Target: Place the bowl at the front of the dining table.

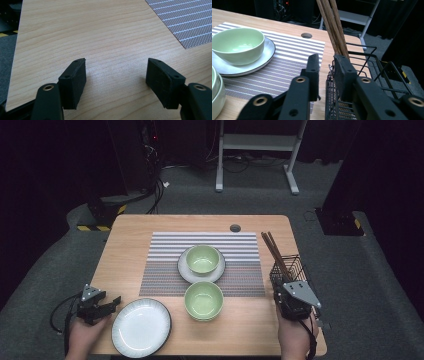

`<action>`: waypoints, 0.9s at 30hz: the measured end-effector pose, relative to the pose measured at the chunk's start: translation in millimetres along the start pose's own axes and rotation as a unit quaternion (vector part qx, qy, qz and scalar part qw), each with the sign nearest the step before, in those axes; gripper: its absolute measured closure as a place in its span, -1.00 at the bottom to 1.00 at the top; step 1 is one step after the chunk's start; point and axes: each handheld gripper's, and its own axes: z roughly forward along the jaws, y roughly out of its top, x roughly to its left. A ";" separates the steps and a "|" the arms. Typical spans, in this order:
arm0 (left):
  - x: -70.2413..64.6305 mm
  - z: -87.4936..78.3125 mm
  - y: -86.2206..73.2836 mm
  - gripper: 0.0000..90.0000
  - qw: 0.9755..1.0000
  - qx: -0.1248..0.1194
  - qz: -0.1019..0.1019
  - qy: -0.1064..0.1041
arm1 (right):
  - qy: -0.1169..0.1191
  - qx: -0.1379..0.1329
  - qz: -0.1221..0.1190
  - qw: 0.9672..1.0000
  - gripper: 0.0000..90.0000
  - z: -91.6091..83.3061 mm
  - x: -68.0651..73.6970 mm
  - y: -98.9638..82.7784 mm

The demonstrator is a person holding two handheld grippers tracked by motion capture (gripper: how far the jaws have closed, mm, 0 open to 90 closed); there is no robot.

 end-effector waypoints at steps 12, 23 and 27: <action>0.0 -0.2 -0.1 -0.27 1.000 0.000 0.000 0.000 | -0.017 0.016 -0.009 1.000 0.87 0.8 0.2 -0.7; 0.1 -0.6 -0.3 -0.27 1.000 0.002 0.002 -0.001 | -0.029 0.007 -0.028 0.999 0.93 -1.2 -0.1 1.1; 0.1 -0.6 -0.3 -0.27 1.000 0.002 0.002 -0.002 | -0.033 0.001 -0.028 0.999 0.95 -2.9 -3.4 3.2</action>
